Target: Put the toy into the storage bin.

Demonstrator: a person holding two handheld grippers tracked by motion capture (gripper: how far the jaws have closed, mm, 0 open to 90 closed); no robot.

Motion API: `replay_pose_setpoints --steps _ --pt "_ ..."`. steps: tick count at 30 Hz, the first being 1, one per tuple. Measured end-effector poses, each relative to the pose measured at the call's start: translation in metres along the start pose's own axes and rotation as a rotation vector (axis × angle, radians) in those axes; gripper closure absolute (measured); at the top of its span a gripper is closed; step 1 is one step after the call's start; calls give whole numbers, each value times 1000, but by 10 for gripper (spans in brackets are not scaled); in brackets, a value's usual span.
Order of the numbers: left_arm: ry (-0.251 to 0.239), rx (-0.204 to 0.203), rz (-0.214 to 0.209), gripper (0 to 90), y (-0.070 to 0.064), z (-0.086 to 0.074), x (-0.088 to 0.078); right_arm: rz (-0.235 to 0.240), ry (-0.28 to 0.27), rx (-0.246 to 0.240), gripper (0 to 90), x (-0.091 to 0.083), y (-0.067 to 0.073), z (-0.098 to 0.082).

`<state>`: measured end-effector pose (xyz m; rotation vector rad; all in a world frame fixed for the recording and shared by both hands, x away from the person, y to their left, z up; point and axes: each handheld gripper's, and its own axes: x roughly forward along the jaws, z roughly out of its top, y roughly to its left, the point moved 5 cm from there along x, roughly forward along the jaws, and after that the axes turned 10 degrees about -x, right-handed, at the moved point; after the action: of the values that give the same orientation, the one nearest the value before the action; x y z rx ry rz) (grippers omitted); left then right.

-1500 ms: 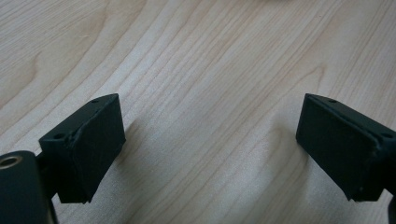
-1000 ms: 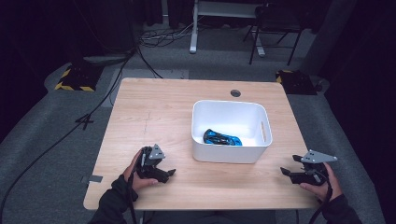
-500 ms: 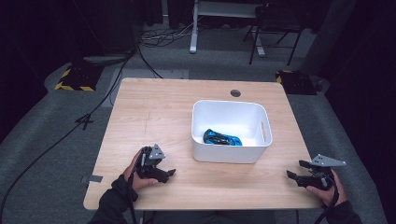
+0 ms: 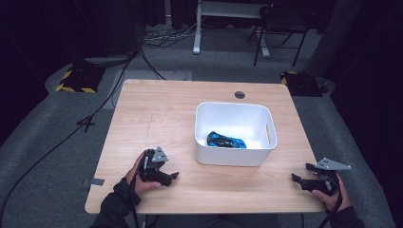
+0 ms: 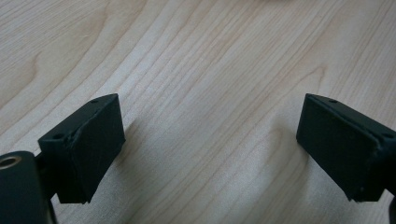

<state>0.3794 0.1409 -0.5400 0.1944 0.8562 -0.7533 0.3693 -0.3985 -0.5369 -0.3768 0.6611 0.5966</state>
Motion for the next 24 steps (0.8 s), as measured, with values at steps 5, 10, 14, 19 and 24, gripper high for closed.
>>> replay_pose_setpoints --steps 5,10,14,19,24 --pt "1 -4 3 80 0 0 0 -5 2 2 169 -1 0 -1" --pt "1 -1 5 77 0 0 0 -5 2 2 169 -1 0 -1" --pt "2 -2 10 75 0 0 0 -5 2 2 169 -1 0 -1" --pt "2 -2 10 75 0 0 0 -5 2 3 169 -1 0 -1" --pt "3 -3 5 74 0 1 0 -3 3 3 160 -1 1 0"
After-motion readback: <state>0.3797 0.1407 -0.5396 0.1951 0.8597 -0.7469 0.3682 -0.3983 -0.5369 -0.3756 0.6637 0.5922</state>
